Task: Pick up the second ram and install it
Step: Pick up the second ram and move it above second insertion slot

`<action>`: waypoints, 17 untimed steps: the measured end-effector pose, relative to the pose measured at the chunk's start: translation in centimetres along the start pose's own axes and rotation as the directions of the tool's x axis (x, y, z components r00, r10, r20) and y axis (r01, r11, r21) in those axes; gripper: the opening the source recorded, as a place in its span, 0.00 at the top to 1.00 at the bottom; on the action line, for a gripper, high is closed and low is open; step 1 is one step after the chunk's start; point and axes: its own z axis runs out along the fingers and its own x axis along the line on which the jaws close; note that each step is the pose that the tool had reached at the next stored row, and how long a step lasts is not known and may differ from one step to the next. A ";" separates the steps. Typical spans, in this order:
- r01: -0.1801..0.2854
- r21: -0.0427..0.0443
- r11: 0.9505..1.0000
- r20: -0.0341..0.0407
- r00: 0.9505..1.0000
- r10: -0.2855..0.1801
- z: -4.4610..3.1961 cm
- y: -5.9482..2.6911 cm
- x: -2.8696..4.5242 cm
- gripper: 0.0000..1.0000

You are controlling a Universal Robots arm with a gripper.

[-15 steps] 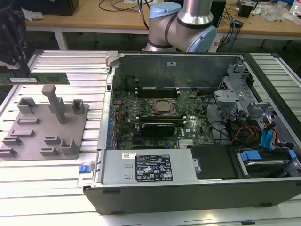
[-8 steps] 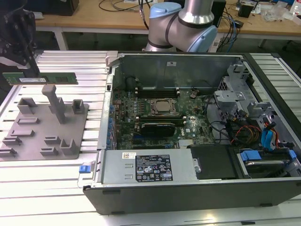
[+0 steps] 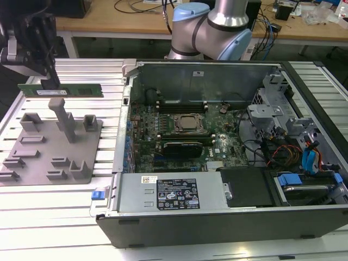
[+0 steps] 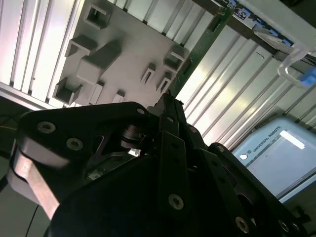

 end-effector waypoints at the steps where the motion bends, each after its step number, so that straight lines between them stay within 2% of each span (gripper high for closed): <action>1: 0.000 0.000 1.000 0.000 1.000 0.000 -0.02 -0.38 0.00 0.91; 4: 0.000 0.000 1.000 0.000 1.000 0.000 -0.05 -1.31 0.01 0.91; 11: 0.000 0.000 1.000 0.000 1.000 0.000 -0.20 -4.89 0.02 0.91; 17: 0.000 0.000 1.000 0.000 1.000 0.000 -0.28 -6.98 0.02 0.91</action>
